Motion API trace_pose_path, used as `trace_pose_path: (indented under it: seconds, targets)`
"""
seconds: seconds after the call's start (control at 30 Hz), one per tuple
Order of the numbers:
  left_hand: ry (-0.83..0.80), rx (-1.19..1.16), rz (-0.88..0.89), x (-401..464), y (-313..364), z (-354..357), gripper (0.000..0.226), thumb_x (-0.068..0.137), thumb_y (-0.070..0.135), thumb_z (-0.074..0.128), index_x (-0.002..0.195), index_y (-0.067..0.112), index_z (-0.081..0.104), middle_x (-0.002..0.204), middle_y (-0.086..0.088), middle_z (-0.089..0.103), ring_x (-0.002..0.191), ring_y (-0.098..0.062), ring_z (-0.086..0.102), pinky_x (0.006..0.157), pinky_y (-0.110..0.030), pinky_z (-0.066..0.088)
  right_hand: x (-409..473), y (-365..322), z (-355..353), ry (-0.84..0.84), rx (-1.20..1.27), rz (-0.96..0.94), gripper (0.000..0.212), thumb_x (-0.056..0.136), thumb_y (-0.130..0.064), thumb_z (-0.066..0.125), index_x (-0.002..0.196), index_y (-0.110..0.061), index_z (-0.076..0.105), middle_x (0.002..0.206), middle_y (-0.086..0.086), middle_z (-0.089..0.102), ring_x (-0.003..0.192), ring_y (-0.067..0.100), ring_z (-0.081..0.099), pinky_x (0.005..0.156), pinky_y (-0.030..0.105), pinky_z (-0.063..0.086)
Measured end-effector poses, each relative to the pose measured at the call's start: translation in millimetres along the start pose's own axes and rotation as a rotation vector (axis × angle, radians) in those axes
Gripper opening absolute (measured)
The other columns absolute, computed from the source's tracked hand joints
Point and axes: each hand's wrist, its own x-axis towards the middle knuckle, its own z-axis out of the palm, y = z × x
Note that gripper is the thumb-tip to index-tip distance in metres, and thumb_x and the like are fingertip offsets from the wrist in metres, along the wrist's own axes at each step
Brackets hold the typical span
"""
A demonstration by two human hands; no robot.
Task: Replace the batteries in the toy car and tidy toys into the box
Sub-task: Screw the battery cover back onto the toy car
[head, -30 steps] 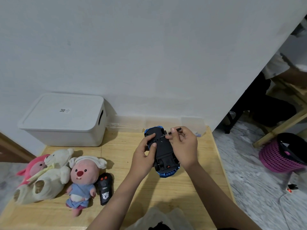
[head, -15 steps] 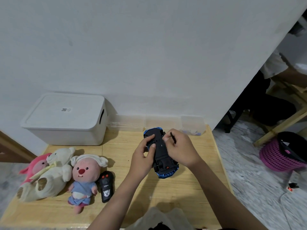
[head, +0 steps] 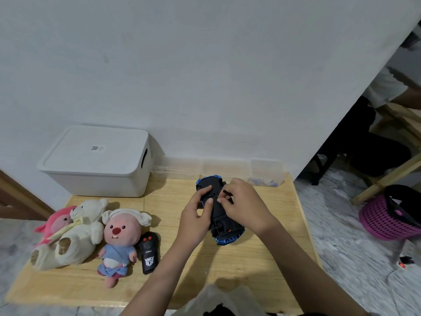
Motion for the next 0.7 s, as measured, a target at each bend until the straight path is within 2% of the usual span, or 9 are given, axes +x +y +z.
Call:
trace_pose_path:
  seconds: [0.07,0.2,0.4,0.53,0.6,0.7]
  targets:
    - [0.004,0.0,0.004,-1.6,1.1,0.0,0.03,0.095,0.024,0.053,0.122,0.038,0.056,0.113,0.013,0.063,0.099,-0.01,0.062,0.069,-0.041,0.059,-0.1,-1.2,-0.4,0.02,0.014,0.003,0.009,0.088,-0.021,0.06,0.087,-0.013,0.065,0.088,0.0,0.053,0.078,0.01,0.052,0.07,0.02,0.041]
    - [0.012,0.013,0.032,-5.2,4.2,-0.5,0.031,0.095,0.02,0.052,0.123,0.034,0.056,0.111,0.01,0.063,0.094,-0.006,0.062,0.064,-0.027,0.056,1.0,-1.9,-0.3,0.021,-0.007,-0.009,0.01,0.088,-0.021,0.061,0.088,-0.013,0.067,0.086,-0.001,0.053,0.075,0.008,0.05,0.065,0.016,0.037]
    - [0.014,0.03,0.053,-9.5,4.9,0.8,0.031,0.095,0.017,0.052,0.122,0.032,0.056,0.111,0.014,0.063,0.09,0.003,0.061,0.066,-0.024,0.056,1.7,-4.5,-0.8,-0.014,-0.066,-0.036,0.015,0.09,-0.02,0.055,0.085,-0.01,0.064,0.088,0.002,0.053,0.08,0.016,0.053,0.072,0.03,0.047]
    - [0.004,0.042,0.05,-12.1,5.8,2.0,0.03,0.095,0.017,0.052,0.12,0.034,0.056,0.111,0.015,0.063,0.095,0.006,0.058,0.068,-0.012,0.05,0.4,-6.0,-0.9,-0.052,-0.097,-0.047,0.017,0.091,-0.02,0.049,0.084,-0.009,0.06,0.086,0.002,0.048,0.079,0.018,0.052,0.072,0.034,0.047]
    - [-0.003,0.051,0.05,-13.2,5.5,2.7,0.03,0.095,0.018,0.052,0.121,0.035,0.056,0.112,0.017,0.062,0.096,0.007,0.058,0.07,-0.012,0.05,-0.3,-6.2,-0.9,-0.056,-0.098,-0.04,0.016,0.091,-0.02,0.047,0.084,-0.01,0.058,0.087,0.001,0.048,0.078,0.019,0.053,0.071,0.035,0.047]
    - [-0.006,0.066,0.057,-13.3,5.4,3.6,0.031,0.096,0.019,0.052,0.122,0.034,0.056,0.112,0.015,0.063,0.092,0.004,0.059,0.072,-0.02,0.054,-2.0,-5.1,-0.6,-0.045,-0.12,-0.033,0.016,0.091,-0.021,0.046,0.083,-0.01,0.055,0.087,0.001,0.048,0.074,0.02,0.053,0.066,0.037,0.048]
